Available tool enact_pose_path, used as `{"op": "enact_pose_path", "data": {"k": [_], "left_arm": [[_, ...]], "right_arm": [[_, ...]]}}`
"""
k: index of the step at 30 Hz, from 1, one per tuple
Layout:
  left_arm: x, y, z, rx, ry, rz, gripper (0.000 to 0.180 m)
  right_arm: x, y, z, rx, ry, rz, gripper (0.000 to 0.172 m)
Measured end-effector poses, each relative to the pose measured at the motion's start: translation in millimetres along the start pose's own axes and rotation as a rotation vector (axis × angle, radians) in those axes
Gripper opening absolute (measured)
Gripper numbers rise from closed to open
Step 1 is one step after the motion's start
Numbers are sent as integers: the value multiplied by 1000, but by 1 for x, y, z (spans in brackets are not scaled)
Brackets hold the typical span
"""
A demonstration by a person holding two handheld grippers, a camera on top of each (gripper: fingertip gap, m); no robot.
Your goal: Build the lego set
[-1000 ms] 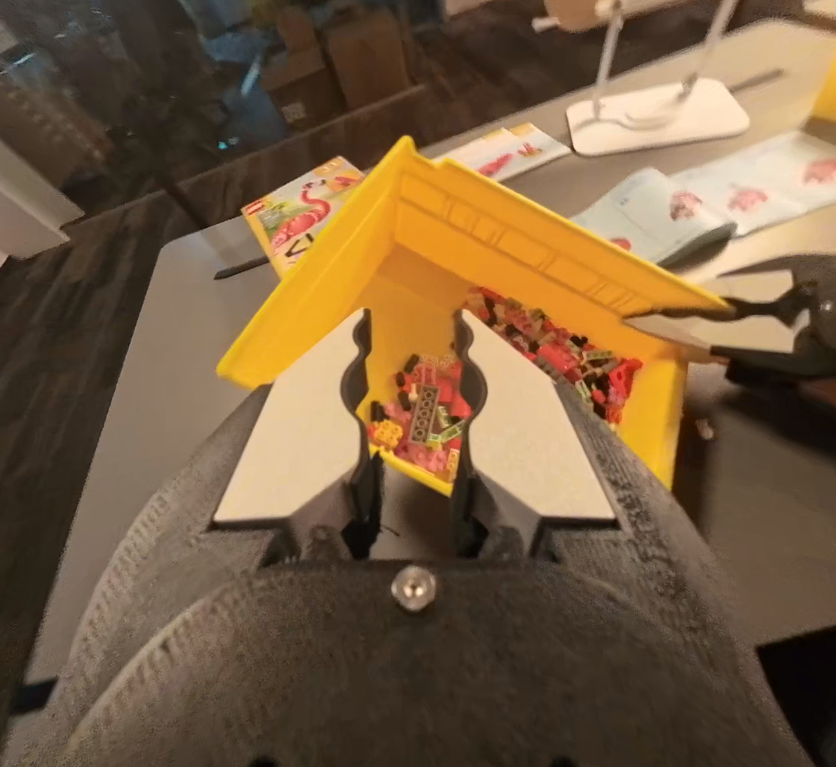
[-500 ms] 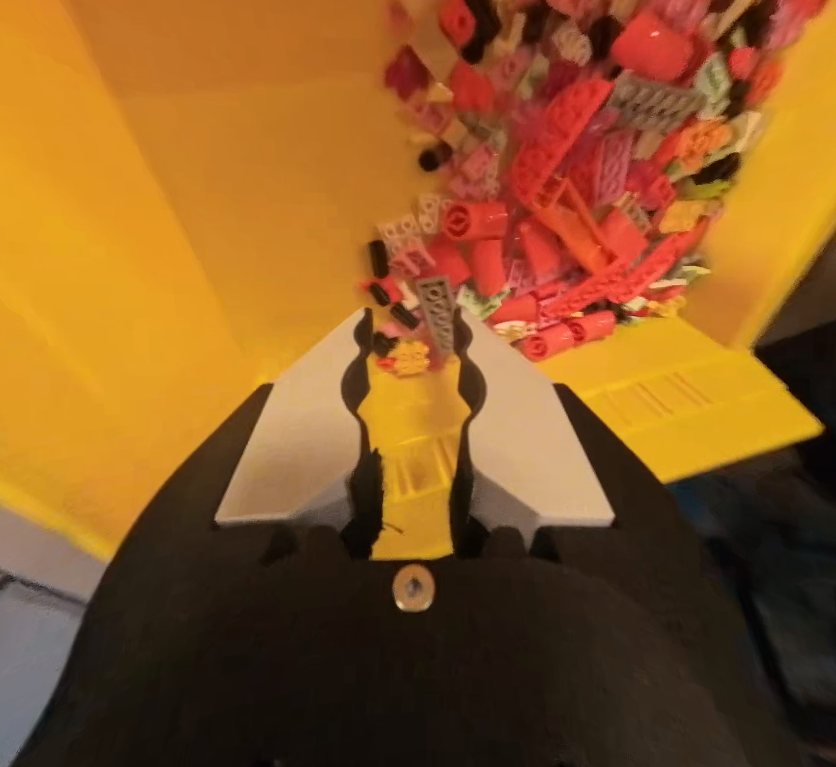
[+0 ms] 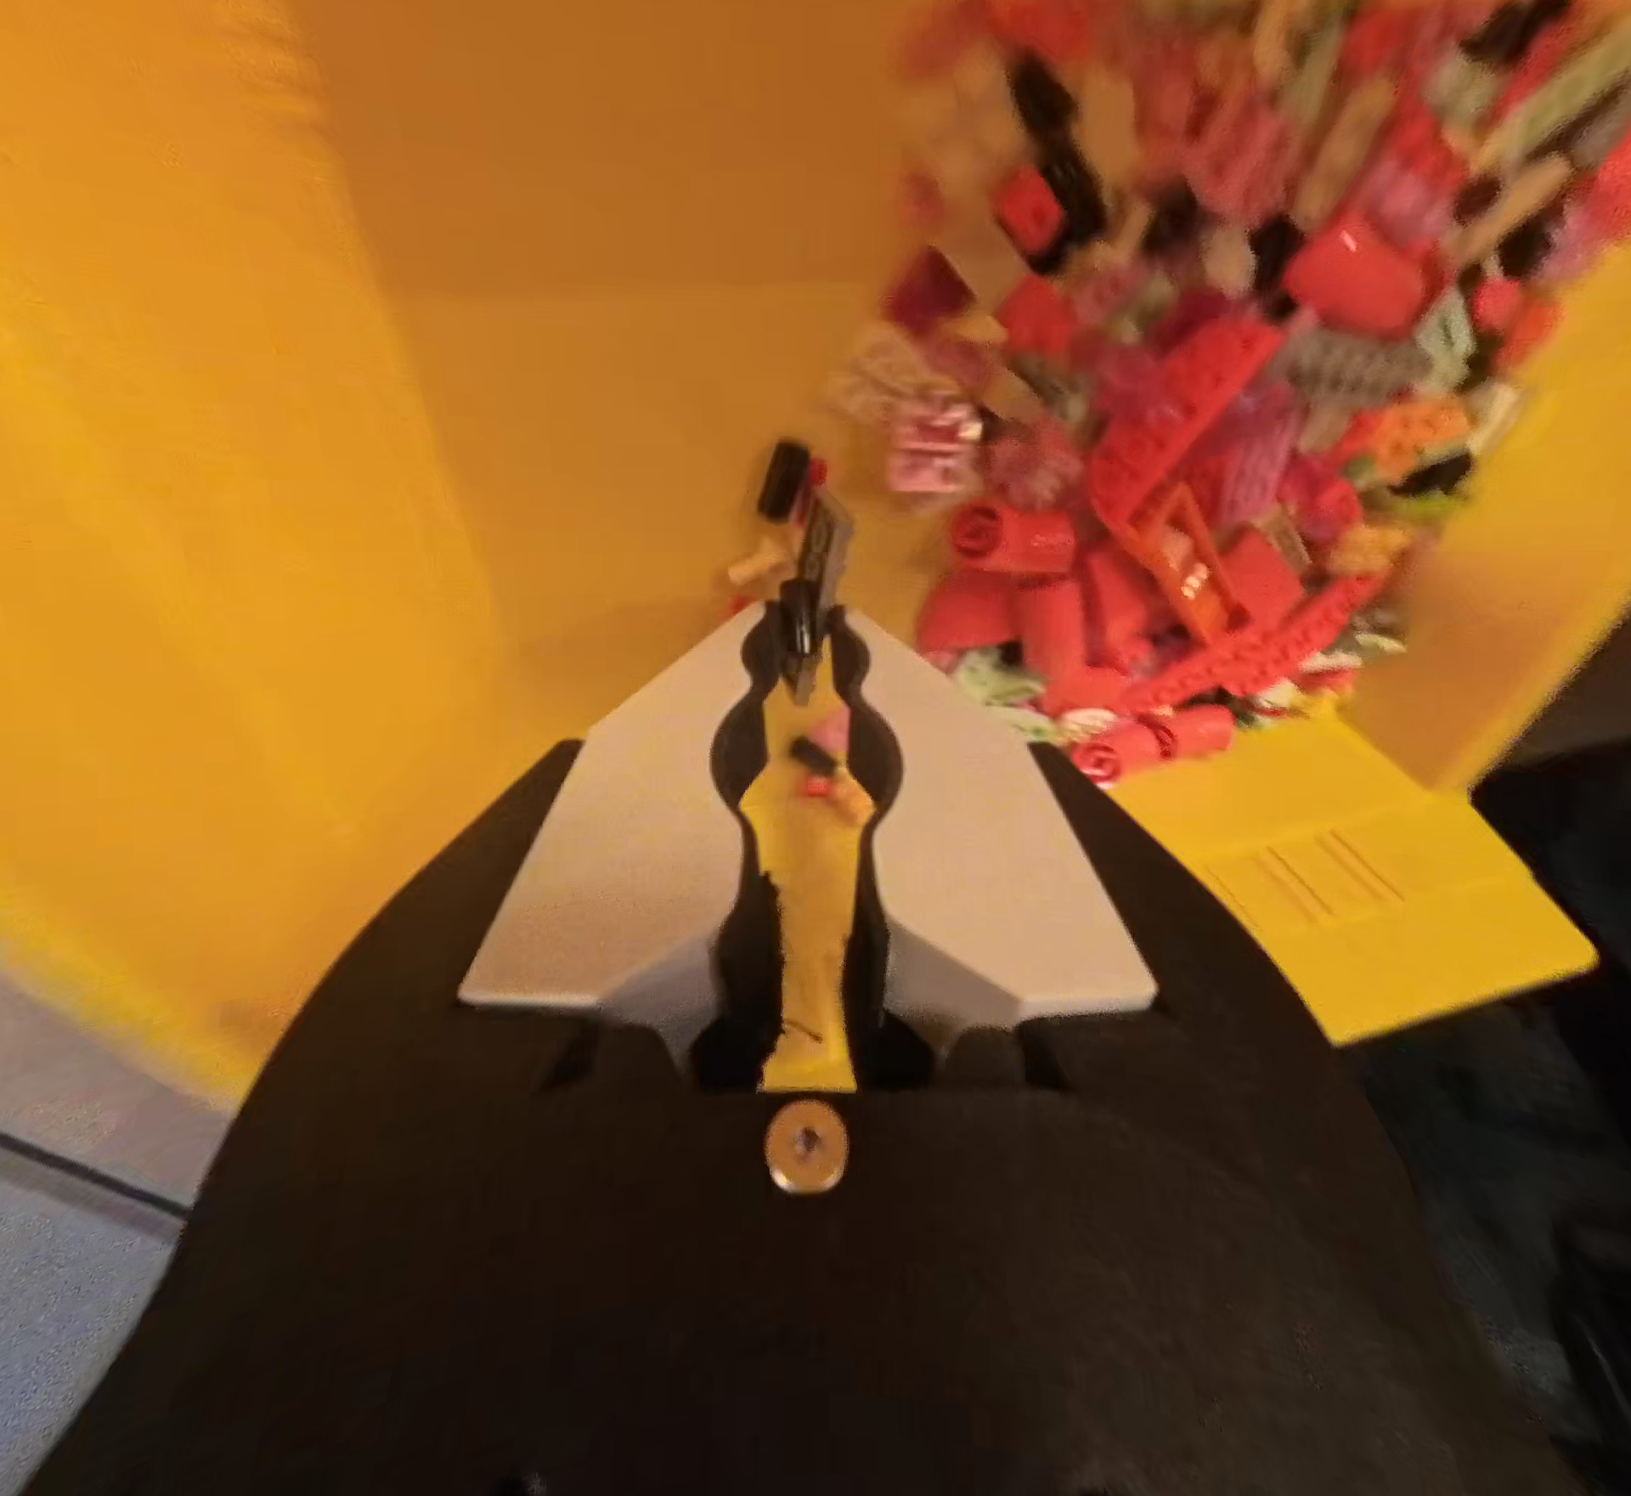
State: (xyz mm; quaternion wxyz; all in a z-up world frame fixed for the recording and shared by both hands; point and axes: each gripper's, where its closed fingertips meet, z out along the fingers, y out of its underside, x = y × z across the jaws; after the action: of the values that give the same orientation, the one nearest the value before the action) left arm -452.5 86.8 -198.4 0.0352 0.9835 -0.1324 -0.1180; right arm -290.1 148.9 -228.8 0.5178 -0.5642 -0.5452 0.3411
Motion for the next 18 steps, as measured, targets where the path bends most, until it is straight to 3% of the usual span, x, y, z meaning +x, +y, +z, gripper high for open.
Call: {"op": "enact_pose_path", "data": {"k": [1, 4, 9, 11, 14, 18], "left_arm": [[-8, -5, -5, 28, -18, -5, 10], [3, -11, -9, 44, 107, 6, 9], [-6, 2, 7, -92, -26, 72, 11], [-6, 5, 11, -113, -49, 72, 25], [4, 17, 14, -172, -2, 46, 28], [2, 13, 5, -113, -41, 59, 42]], "right_arm": [[0, 0, 0, 0, -2, 2, 2], [0, 0, 0, -1, -2, 6, 2], [0, 0, 0, -1, 0, 4, 2], [0, 0, 0, -1, 0, 5, 2], [0, 0, 0, -1, 0, 5, 2], [0, 0, 0, -2, 4, -1, 2]]}}
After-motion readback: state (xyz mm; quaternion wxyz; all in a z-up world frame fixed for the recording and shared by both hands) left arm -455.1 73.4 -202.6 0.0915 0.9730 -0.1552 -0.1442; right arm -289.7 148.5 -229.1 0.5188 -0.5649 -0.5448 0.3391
